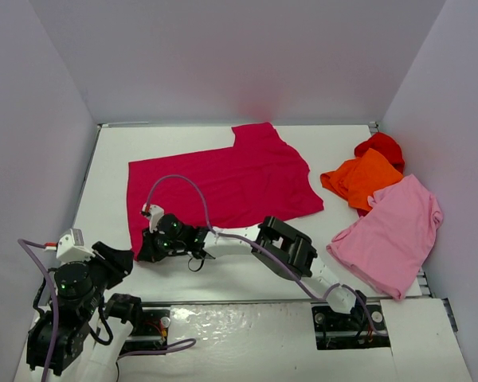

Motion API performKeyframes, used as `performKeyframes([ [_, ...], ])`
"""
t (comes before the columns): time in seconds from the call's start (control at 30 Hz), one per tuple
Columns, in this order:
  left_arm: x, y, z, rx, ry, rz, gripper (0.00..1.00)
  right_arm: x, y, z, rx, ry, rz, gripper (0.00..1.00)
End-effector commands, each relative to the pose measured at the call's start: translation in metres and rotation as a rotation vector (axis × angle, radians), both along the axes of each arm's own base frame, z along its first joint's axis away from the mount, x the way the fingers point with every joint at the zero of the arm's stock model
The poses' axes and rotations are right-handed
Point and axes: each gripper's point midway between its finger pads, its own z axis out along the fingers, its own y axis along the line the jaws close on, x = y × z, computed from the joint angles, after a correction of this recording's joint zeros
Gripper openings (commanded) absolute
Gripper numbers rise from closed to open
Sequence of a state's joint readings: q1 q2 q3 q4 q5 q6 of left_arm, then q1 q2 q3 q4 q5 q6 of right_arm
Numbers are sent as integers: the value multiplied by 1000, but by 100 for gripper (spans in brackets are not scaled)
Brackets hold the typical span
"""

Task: Fold and stack the t-shirts
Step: Fold the flattened tshirt in 1/3 of the way

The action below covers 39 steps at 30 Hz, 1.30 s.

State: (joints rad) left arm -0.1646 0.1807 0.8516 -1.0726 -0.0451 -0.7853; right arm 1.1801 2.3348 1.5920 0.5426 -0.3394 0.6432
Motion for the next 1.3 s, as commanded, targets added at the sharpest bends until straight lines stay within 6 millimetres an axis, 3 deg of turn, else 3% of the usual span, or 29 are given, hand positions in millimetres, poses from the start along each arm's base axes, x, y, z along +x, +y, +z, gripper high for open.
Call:
performKeyframes([
  [0.0,5,-2,9,0,-32,-12,39,1,19,84,183,-69,26,0],
  [0.33,2,-1,8,2,-28,-12,39,76,28,132,259,-163,-28,0],
  [0.6,5,-4,6,-3,-20,-24,39,121,33,132,346,-72,-1,0],
  [0.7,5,-4,6,-2,-18,-27,39,139,34,117,346,-45,-2,0],
  [0.77,5,-4,6,-2,-19,-26,39,146,35,122,361,-45,-2,0],
  [1.27,8,-5,5,-3,-12,-29,39,183,27,102,388,-17,-56,0],
])
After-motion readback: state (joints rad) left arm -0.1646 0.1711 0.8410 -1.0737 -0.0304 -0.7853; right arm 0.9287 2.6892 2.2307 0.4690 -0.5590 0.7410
